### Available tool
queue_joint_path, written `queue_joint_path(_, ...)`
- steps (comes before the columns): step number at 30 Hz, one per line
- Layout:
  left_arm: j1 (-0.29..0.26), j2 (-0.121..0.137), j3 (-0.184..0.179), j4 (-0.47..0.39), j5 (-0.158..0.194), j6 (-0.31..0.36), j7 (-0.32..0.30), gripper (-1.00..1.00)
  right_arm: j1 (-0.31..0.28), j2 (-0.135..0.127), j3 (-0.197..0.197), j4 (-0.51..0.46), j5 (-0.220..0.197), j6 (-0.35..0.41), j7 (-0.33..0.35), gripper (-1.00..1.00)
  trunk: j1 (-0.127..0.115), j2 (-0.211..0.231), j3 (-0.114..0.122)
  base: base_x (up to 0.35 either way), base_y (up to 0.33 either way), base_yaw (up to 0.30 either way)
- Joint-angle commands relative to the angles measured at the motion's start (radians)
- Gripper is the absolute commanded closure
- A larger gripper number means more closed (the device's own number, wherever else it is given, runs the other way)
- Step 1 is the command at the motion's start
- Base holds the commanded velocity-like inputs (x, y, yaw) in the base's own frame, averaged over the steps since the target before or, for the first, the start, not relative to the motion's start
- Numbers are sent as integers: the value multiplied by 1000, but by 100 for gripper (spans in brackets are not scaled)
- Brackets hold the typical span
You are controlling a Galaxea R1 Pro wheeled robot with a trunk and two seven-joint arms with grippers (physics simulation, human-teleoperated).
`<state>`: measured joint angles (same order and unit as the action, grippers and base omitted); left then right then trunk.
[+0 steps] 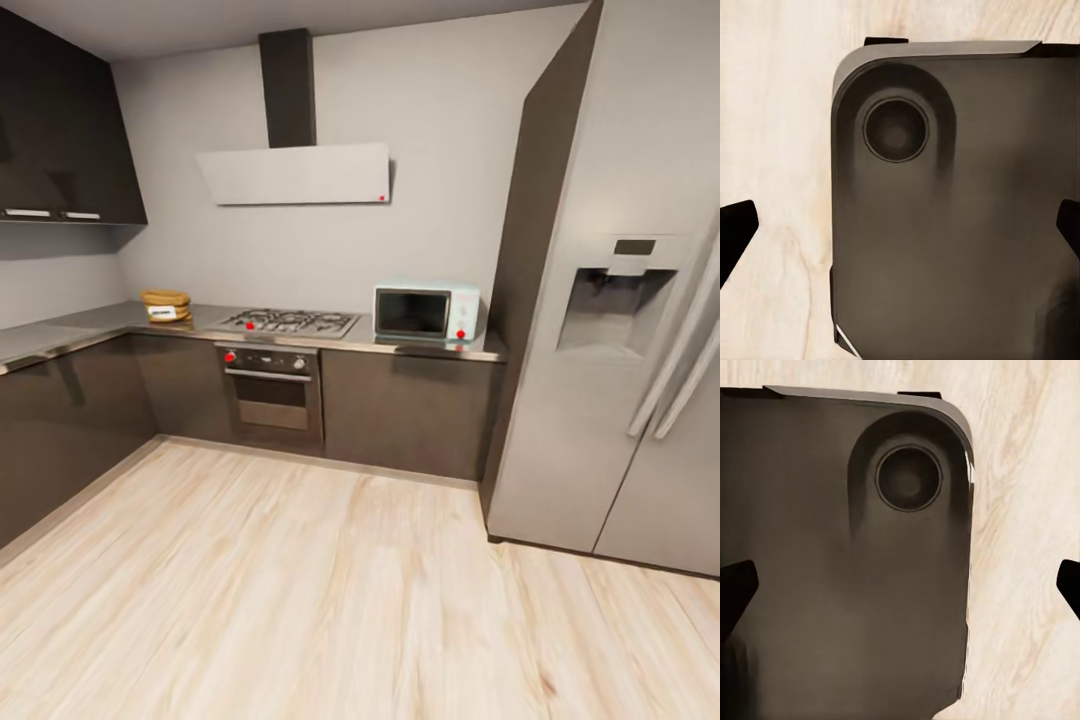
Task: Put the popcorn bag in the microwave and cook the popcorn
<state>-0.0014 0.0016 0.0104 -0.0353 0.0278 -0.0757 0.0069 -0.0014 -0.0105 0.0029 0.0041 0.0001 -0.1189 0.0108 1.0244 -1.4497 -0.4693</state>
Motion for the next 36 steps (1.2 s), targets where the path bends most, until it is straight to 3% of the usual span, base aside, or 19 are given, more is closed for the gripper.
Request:
queue_joint_path(1,0,0,0,0,3,-3,1,-100,0,0,0,0,0,-4,1,-100,1,0,-1,321,158,0)
queue_joint_path(19,0,0,0,0,3,0,-1,-100,0,0,0,0,3,-4,1,-100,1,0,-1,321,136,0)
queue_joint_path(36,0,0,0,0,3,1,-1,-100,0,1,0,2,4,-5,1,-100,1,0,-1,321,9,0)
